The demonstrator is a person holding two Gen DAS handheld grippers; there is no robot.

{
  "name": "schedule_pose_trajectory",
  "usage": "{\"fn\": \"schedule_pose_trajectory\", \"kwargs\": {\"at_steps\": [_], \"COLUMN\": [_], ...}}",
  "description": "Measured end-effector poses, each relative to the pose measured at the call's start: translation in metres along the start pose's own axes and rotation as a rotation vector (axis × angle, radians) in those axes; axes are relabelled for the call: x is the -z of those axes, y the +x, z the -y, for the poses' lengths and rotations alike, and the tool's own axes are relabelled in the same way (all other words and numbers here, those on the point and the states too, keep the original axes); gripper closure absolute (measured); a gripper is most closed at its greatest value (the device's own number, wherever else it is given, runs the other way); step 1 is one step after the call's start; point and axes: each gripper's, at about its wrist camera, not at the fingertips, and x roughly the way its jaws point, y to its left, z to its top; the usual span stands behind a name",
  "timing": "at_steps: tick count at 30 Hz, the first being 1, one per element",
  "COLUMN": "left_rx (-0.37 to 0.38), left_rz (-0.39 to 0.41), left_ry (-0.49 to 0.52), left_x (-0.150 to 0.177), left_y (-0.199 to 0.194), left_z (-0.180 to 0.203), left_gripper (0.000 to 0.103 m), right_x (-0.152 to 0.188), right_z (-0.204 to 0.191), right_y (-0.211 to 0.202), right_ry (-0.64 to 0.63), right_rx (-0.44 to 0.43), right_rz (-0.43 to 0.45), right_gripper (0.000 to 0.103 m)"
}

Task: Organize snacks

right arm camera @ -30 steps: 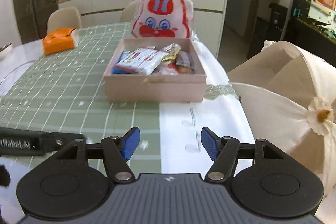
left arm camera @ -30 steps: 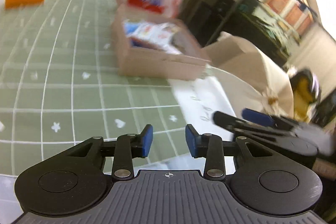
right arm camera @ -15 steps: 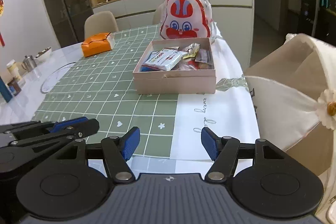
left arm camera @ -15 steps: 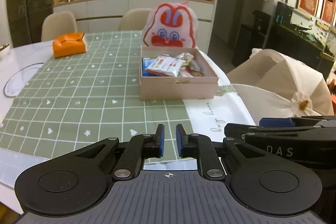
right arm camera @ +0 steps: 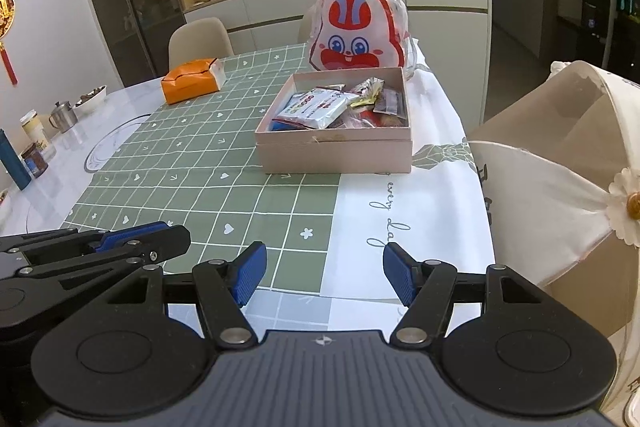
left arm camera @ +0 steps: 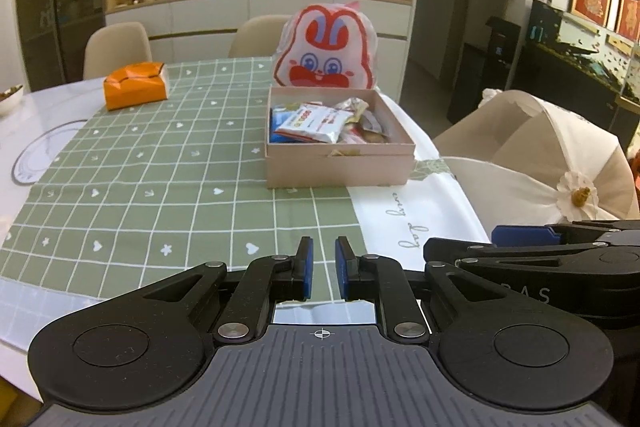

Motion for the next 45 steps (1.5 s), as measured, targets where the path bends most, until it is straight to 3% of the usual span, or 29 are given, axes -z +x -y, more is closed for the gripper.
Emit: {"fn": "schedule_pose_trajectory", "kwargs": {"at_steps": [45], "left_rx": [0.031], "left_rz": [-0.027], "left_ry": [-0.010], "left_x": [-0.003], "left_y": [0.011], "left_z": [-0.002], "left_gripper": [0.087], "right_x": [-0.003], "right_z": [0.002], "right_y": [0.011], "right_ry": [0.033], "right_rx": [0.017], "right_rz": [-0.016], "right_gripper": [0.038]}}
